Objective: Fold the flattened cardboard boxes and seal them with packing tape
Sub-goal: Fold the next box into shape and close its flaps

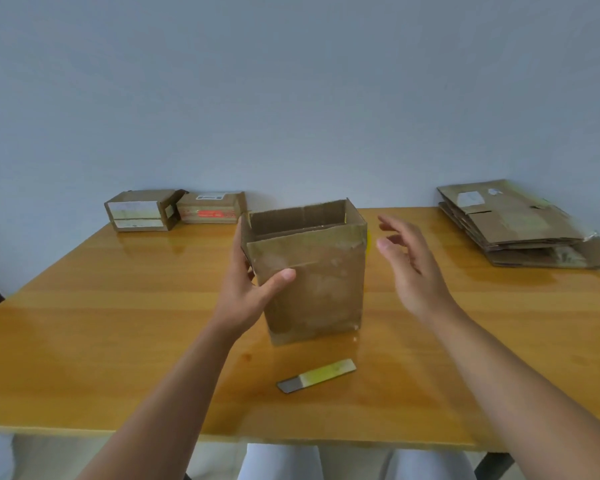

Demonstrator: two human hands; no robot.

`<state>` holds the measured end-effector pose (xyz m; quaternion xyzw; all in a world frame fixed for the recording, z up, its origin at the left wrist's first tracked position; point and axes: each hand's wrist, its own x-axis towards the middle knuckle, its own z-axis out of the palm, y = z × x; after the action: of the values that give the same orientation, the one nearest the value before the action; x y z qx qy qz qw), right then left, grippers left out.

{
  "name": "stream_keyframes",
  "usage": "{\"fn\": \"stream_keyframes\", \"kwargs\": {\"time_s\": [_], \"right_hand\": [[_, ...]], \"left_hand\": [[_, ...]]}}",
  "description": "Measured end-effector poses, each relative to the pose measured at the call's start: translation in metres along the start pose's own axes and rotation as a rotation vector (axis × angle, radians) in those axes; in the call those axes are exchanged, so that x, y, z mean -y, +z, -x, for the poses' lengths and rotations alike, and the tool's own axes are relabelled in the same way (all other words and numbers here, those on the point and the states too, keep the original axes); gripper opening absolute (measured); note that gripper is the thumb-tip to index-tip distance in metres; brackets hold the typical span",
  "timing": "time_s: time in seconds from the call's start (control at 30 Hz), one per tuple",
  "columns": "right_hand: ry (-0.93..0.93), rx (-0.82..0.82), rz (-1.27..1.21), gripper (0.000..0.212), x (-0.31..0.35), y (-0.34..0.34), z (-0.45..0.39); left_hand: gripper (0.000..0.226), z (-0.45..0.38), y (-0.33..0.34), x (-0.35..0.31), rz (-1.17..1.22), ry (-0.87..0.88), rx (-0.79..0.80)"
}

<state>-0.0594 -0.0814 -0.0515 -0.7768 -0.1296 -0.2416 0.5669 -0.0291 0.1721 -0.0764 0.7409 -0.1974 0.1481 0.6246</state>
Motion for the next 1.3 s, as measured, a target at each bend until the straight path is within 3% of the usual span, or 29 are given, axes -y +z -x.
{"fn": "stream_keyframes", "kwargs": {"time_s": [0.13,0.37,0.8,1.3], "right_hand": [[-0.029,0.095,-0.018,0.043,-0.013,0.006,-0.011],[-0.022,0.110,-0.112,0.067,-0.032,0.019,-0.014],[-0.060,0.105,-0.197,0.072,-0.037,0.035,-0.006],[-0.025,0.157,-0.146,0.072,-0.038,0.035,-0.009]], "left_hand": [[0.109,-0.010,0.009,0.003,-0.001,0.071,0.053],[0.097,-0.023,0.013,0.011,0.042,0.118,0.098],[0.097,-0.024,0.020,0.029,0.014,0.173,0.017],[0.089,-0.026,0.017,0.022,0.000,0.109,0.010]]}}
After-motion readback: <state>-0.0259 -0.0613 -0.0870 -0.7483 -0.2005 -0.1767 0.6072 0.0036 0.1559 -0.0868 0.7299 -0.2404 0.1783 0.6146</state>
